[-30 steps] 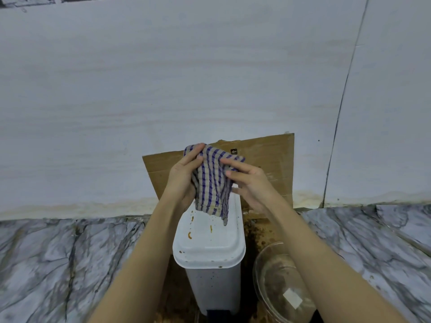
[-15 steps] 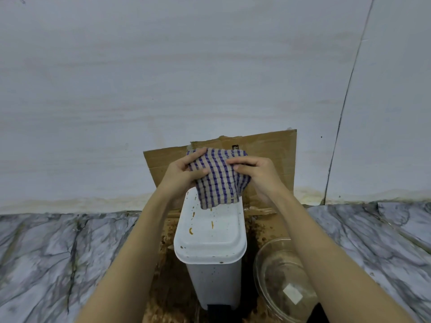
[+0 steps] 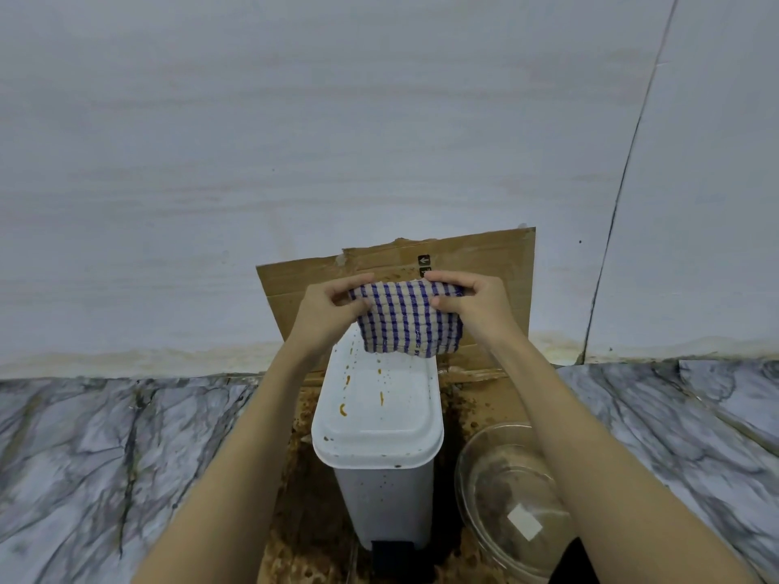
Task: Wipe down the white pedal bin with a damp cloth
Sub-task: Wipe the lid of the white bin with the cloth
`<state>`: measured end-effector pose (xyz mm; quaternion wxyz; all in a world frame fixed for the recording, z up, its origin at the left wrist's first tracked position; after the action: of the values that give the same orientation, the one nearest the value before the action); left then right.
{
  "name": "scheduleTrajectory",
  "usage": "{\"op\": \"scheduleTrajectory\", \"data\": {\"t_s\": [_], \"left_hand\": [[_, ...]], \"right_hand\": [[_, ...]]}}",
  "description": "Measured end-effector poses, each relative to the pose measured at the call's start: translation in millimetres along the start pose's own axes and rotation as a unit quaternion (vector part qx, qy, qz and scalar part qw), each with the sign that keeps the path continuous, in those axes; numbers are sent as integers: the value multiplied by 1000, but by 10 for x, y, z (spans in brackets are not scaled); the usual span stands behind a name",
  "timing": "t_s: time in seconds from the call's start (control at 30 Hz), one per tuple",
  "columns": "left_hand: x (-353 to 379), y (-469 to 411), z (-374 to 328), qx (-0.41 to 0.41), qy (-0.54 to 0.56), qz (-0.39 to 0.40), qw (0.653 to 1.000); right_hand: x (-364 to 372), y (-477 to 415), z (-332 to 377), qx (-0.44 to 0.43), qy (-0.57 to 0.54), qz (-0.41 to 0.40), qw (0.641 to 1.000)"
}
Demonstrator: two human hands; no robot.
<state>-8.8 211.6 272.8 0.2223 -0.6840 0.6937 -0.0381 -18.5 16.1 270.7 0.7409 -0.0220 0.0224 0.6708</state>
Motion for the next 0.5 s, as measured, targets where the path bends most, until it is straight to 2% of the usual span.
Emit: {"op": "scheduleTrajectory", "data": {"t_s": [0.1, 0.23, 0.33, 0.43, 0.5], "left_hand": [[-10, 3, -14, 2, -29, -2, 1000], [23, 10, -45, 62, -194, -28, 979], [20, 6, -12, 84, -266, -23, 960], [17, 13, 17, 64, -282, -29, 957], [4, 24, 5, 57, -267, -16, 962]], "right_hand": [[2, -10, 2, -18, 28, -7, 999], [30, -25, -27, -52, 149, -31, 987], [29, -31, -59, -91, 221, -55, 970], [13, -64, -97, -90, 250, -44, 963], [5, -81, -132, -53, 222, 8, 974]]}}
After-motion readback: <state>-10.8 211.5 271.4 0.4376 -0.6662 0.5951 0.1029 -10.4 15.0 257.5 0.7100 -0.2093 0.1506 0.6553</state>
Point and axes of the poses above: each hand's wrist, its own y-axis away from the middle knuckle, its own x-axis out of the palm, z = x × y, the point moved 1 cm from there along -y, towards the middle knuckle, and after that the axes turned 10 degrees about x, right-handed, at the moved point
